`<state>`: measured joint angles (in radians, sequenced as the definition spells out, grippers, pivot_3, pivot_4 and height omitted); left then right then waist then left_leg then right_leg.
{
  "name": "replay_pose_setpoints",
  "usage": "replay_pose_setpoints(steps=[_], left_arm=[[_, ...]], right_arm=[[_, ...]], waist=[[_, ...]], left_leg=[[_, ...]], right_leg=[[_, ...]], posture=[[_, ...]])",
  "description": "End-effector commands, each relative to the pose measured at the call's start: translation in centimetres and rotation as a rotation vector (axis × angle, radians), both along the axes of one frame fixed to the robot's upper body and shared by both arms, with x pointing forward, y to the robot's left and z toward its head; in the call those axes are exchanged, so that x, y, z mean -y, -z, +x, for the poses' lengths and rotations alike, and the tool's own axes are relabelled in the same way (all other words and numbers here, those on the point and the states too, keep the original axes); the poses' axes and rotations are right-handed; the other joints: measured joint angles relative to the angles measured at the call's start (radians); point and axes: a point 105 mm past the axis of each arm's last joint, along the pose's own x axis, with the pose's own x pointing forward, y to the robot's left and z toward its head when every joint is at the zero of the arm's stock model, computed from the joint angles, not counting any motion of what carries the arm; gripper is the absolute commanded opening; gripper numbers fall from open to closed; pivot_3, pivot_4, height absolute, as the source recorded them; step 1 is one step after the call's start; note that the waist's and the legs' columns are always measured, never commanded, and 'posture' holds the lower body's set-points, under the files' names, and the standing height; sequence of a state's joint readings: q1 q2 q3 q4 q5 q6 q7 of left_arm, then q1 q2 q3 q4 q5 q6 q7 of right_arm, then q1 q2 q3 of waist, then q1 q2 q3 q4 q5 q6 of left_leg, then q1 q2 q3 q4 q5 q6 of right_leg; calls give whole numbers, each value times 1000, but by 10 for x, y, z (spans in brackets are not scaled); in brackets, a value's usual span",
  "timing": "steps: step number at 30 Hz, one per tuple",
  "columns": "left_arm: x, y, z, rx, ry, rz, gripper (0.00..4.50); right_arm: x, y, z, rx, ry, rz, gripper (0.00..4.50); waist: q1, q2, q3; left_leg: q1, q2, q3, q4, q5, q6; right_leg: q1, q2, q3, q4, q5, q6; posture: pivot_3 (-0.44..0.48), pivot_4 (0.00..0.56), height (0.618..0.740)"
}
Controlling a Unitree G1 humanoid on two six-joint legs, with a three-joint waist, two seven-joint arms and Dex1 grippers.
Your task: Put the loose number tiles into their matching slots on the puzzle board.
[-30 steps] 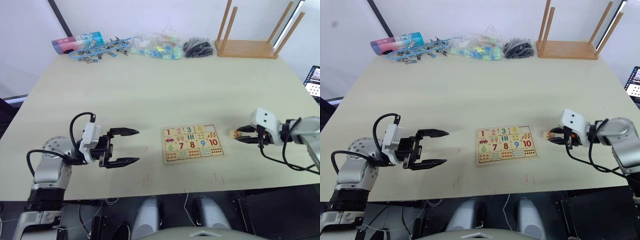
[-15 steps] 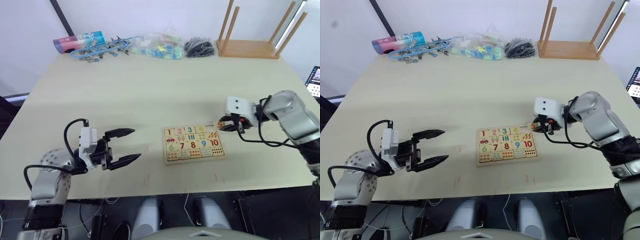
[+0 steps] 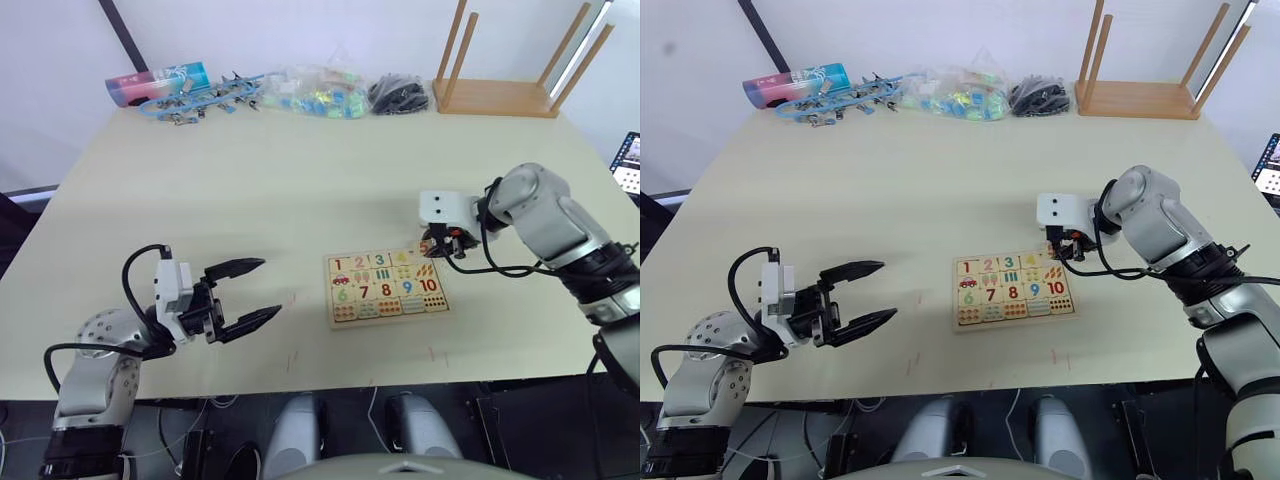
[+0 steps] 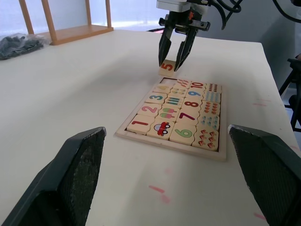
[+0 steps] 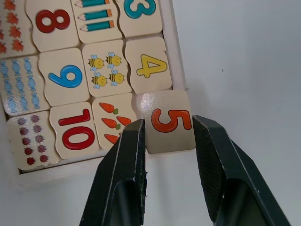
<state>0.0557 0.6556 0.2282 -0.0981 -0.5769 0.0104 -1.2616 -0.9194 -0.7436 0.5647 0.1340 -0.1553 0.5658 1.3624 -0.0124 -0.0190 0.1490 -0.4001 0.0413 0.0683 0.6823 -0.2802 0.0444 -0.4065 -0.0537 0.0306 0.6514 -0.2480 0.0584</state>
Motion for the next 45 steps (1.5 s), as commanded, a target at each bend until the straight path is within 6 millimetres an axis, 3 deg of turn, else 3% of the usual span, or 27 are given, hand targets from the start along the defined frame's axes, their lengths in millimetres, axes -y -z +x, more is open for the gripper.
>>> replay_pose_setpoints(steps=[1,45], left_arm=[[3,-11,-2,52,11,-7,4500],[5,-8,-1,47,17,-12,4500]], right_arm=[[-4,-11,3,30,-10,-10,925],[-10,16,0,-3,-64,-60,925]], waist=[[-1,0,0],[-2,0,0]], left_leg=[[0,0,0,0,0,0],[0,0,1,0,0,0]], right_leg=[[0,0,0,0,0,0],[-1,0,0,1,-1,-1]], posture=[[0,150,737],[0,150,737]])
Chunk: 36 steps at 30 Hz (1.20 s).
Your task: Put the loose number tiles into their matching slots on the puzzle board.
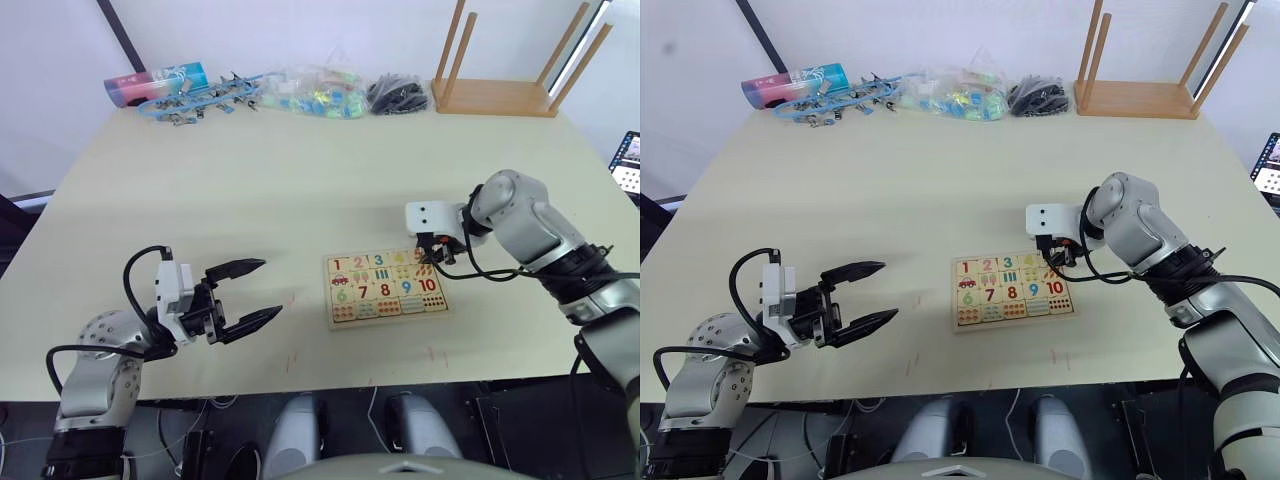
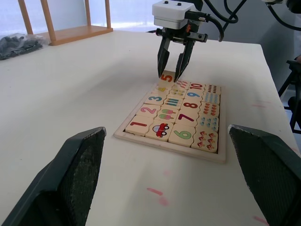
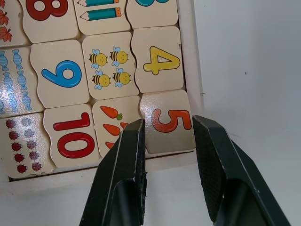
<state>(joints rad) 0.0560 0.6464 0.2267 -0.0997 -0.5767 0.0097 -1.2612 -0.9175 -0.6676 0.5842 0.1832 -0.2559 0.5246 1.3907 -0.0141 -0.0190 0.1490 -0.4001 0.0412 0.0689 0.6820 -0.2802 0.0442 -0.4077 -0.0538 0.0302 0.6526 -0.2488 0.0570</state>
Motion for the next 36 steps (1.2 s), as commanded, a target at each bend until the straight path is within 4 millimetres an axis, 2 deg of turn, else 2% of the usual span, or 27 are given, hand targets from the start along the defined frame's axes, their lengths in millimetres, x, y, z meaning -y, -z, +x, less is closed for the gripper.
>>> replay_pose_setpoints(steps=[1,3,8,14,21,23,25,26,27,31,32,36], left_arm=[[4,-9,0,47,14,-3,4500],[3,-9,0,48,12,-3,4500],[3,-9,1,47,12,-1,4500],[3,-9,3,49,17,0,4500],[7,-10,7,54,36,-1,4500],[8,-11,8,55,39,0,4500],[8,-11,9,55,40,0,4500],[8,-11,9,55,41,0,4500],[9,-11,10,55,45,0,4500],[11,-13,13,56,60,1,4500],[11,-13,13,56,62,1,4500],[12,-14,14,56,72,3,4500]], right_arm=[[1,2,-1,9,-25,-5,1425],[2,2,-2,8,-31,-9,2073],[4,-2,1,16,-20,-8,4448],[8,-10,2,20,-3,5,4448],[18,-25,1,40,77,161,4448],[21,-29,-1,50,97,213,3939],[24,-31,-2,58,113,237,3229],[25,-31,-3,61,118,242,2692],[26,-32,-3,74,134,278,2390],[31,-29,-4,97,195,395,338],[33,-26,-4,106,212,415,72],[39,-16,-4,141,282,513,72]], waist=[[0,0,0],[0,0,0],[0,0,0],[1,0,0],[2,0,0],[1,0,0],[1,0,0],[1,0,0],[1,0,0],[3,-1,0],[2,-1,0],[2,-1,0]], left_leg=[[0,0,0,0,0,0],[0,0,0,0,0,0],[0,0,0,0,0,0],[0,0,0,0,0,0],[0,0,0,0,0,0],[0,0,0,-1,0,0],[0,0,0,-1,0,0],[0,0,0,-1,0,0],[0,0,0,-1,0,0],[0,0,0,-1,0,0],[0,0,0,-1,0,0],[-1,0,0,-1,0,0]], right_leg=[[0,0,0,0,0,0],[0,0,0,0,0,0],[0,0,0,0,0,0],[0,0,0,0,0,0],[0,-1,0,0,0,0],[0,-1,0,-1,0,0],[0,-1,-1,0,0,1],[0,-1,-1,0,0,1],[0,0,-1,0,0,1],[0,-1,-1,-1,0,1],[0,-1,-1,-1,0,1],[0,-1,-1,-1,1,1]], posture=[[0,150,737],[0,150,737],[0,150,737],[0,150,737],[0,150,737],[0,150,737],[0,150,737],[0,150,737],[0,150,737],[0,150,737],[0,150,737],[0,150,737]])
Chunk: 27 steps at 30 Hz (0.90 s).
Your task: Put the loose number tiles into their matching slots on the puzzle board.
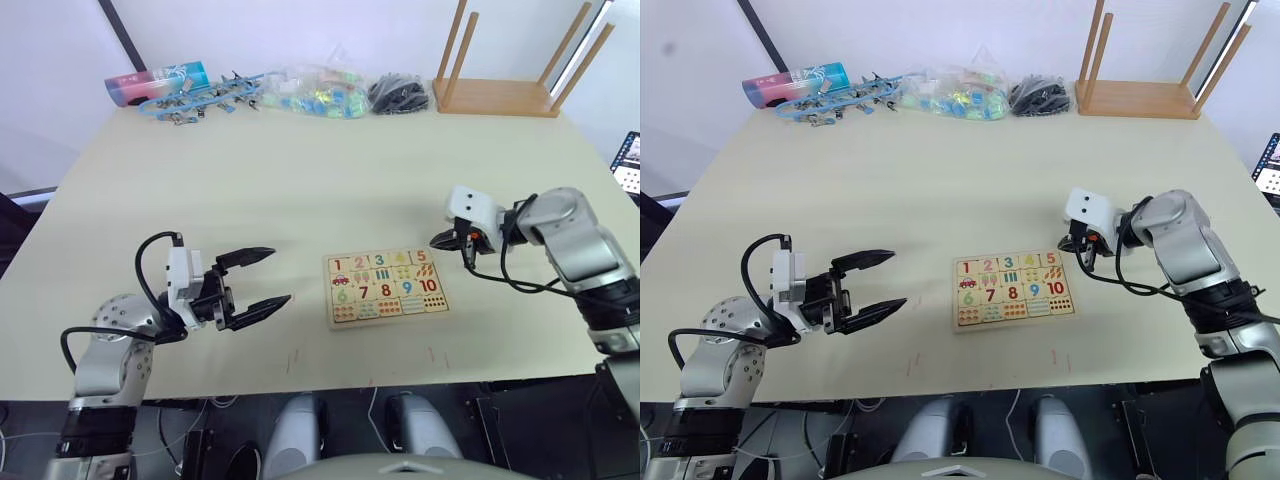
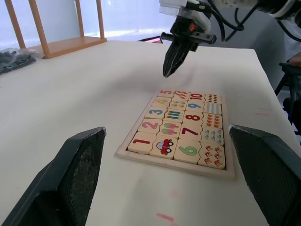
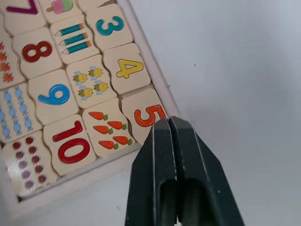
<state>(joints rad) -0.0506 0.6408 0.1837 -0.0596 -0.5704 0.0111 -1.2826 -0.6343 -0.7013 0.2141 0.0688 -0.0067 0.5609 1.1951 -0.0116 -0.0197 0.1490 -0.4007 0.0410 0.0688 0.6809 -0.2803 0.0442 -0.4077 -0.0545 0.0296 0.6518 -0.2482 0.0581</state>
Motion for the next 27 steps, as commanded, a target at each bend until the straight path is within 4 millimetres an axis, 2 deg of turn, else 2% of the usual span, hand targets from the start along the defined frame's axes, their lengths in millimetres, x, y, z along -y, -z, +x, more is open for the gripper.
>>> replay_pose_setpoints(steps=[1,12,27], left_arm=[[1,-4,0,15,13,7,4500],[2,-4,0,12,14,9,4500],[2,-6,1,11,18,11,4500]], right_arm=[[4,-10,3,96,50,78,72],[-11,4,-11,125,100,374,72],[-5,27,-9,104,169,413,72]], waist=[[-1,0,0],[0,0,0],[-1,0,0]], left_leg=[[0,0,0,0,0,0],[0,0,0,0,0,0],[0,0,0,0,0,0]], right_leg=[[0,0,0,0,0,1],[0,1,1,0,0,1],[0,1,1,0,0,1]], posture=[[0,150,737],[0,150,737],[0,150,737]])
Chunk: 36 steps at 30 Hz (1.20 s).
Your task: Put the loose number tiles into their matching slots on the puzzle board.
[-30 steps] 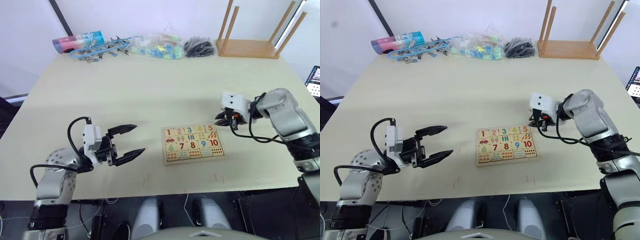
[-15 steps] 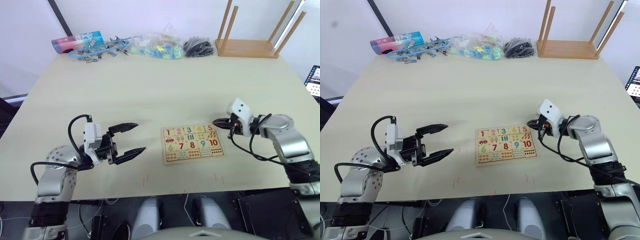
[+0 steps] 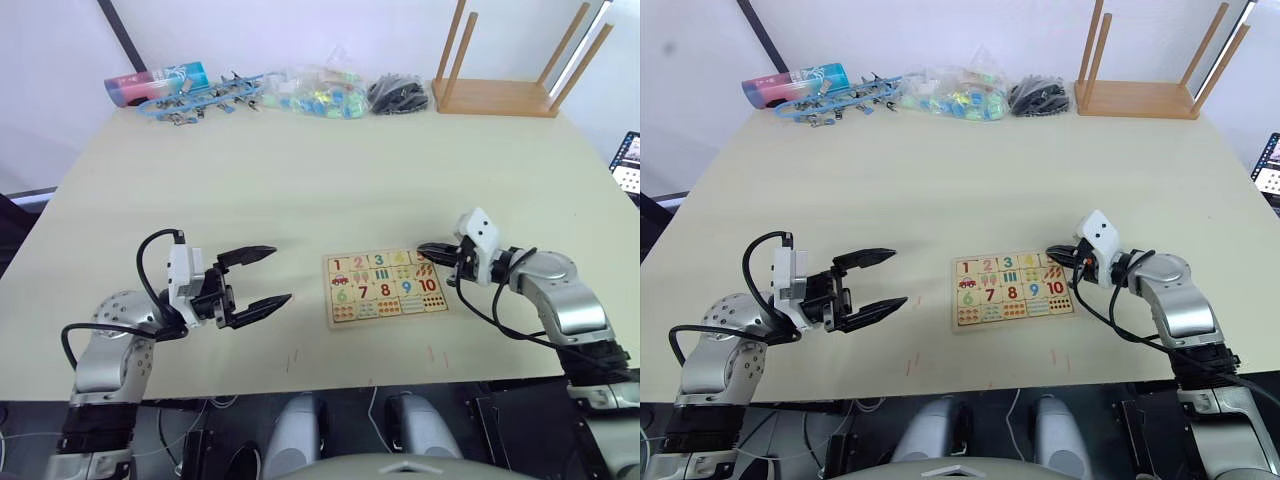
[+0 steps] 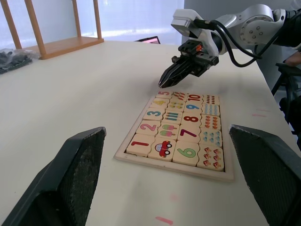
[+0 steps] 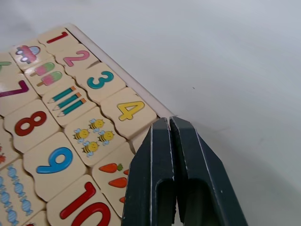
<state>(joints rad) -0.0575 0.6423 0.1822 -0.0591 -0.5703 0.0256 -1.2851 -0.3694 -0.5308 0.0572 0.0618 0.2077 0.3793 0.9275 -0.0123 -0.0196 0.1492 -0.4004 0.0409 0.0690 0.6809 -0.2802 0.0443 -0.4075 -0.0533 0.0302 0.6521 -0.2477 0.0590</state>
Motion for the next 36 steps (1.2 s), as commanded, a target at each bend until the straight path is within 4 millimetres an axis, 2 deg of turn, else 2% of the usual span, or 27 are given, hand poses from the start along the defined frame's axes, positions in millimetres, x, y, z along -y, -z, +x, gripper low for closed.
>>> replay_pose_setpoints(steps=[1,8,22,31,36], left_arm=[[1,-5,0,20,15,10,4500],[1,-6,0,18,14,11,4500],[1,-5,-1,16,14,11,4500],[0,-4,0,16,1,8,4500],[-9,1,-2,2,-50,13,4500]], right_arm=[[5,-3,2,29,17,15,72],[0,12,0,-9,-6,-11,72],[-4,20,-4,-35,-21,-36,72],[-8,-10,-2,89,-19,76,72],[2,-25,-10,158,8,108,72]], waist=[[0,0,0],[-1,0,0],[-1,-1,0],[0,0,0],[0,0,0]], left_leg=[[0,0,0,0,0,0],[0,0,0,0,0,0],[1,0,0,0,0,0],[1,0,0,0,0,0],[1,0,0,0,0,0]], right_leg=[[0,0,0,0,0,0],[0,0,0,0,0,0],[0,0,0,1,0,0],[1,0,0,0,0,0],[0,0,0,0,0,0]], posture=[[0,150,737],[0,150,737],[0,150,737],[0,150,737],[0,150,737]])
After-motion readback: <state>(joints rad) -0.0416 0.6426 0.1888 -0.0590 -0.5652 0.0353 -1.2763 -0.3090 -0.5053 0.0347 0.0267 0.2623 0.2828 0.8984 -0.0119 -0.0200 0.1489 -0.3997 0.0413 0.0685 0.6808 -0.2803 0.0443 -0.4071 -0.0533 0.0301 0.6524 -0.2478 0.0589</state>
